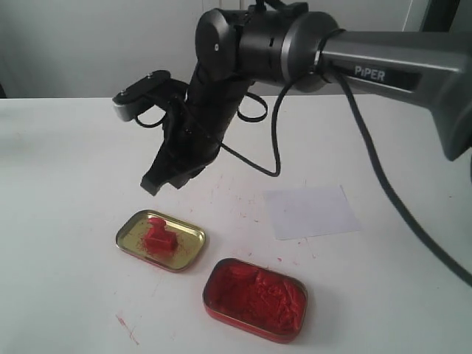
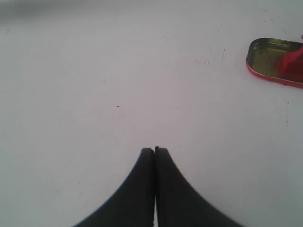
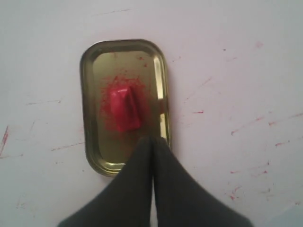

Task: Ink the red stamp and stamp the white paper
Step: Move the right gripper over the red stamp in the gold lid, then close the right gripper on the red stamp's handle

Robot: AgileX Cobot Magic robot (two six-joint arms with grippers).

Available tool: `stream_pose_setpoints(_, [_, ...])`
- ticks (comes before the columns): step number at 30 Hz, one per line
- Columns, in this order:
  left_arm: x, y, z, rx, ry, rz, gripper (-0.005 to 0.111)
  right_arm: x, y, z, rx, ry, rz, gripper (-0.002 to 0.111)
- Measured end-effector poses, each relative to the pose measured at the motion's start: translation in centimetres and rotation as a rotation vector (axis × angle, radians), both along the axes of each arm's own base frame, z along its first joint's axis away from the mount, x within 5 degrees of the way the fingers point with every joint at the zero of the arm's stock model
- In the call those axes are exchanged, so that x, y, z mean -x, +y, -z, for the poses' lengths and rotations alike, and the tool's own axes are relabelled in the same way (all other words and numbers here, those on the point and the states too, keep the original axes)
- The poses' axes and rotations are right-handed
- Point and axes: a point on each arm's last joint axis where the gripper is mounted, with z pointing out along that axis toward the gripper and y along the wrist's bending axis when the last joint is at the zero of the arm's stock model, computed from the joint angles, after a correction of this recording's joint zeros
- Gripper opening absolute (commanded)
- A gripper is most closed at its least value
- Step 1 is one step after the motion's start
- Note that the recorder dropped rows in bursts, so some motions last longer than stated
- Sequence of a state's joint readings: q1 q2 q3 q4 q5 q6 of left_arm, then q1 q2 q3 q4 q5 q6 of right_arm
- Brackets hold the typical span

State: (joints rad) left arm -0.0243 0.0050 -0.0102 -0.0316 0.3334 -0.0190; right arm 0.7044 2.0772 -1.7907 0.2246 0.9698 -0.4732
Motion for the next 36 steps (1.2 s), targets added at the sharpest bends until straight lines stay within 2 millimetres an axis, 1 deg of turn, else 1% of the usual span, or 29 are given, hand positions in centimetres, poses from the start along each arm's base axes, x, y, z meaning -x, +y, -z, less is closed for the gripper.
stream_pose_setpoints(5, [0.0,0.0,0.0,0.0,0.0,0.0,0.0,1.0,1.3,0.7,0.024,-0.03,-0.141,0.0])
stream_pose_setpoints(8, [0.0,0.0,0.0,0.0,0.0,0.0,0.0,1.6,2.0,0.9,0.017,-0.04,-0.221,0.004])
stream_pose_setpoints(10, [0.0,0.0,0.0,0.0,0.0,0.0,0.0,1.9,2.4,0.9,0.012,-0.052,-0.279,0.01])
stream_pose_setpoints(13, [0.0,0.0,0.0,0.0,0.0,0.0,0.0,2.3,2.8,1.2,0.022,-0.076,-0.359,0.024])
stream_pose_setpoints(16, [0.0,0.0,0.0,0.0,0.0,0.0,0.0,2.4,3.1,1.6,0.029,-0.084,-0.396,0.037])
stream_pose_setpoints(18, [0.0,0.0,0.0,0.0,0.0,0.0,0.0,2.3,3.2,2.1,0.034,-0.081,-0.404,0.041])
stream_pose_setpoints(21, [0.0,0.0,0.0,0.0,0.0,0.0,0.0,2.1,3.4,3.0,0.042,-0.078,-0.397,0.041])
stream_pose_setpoints(25, [0.0,0.0,0.0,0.0,0.0,0.0,0.0,1.4,3.6,4.1,0.055,-0.091,-0.341,0.041])
stream_pose_setpoints(31, [0.0,0.0,0.0,0.0,0.0,0.0,0.0,1.0,3.7,5.0,0.055,-0.09,-0.277,0.041])
stream_pose_setpoints(36, [0.0,0.0,0.0,0.0,0.0,0.0,0.0,0.8,3.9,6.0,0.061,-0.078,-0.264,0.041])
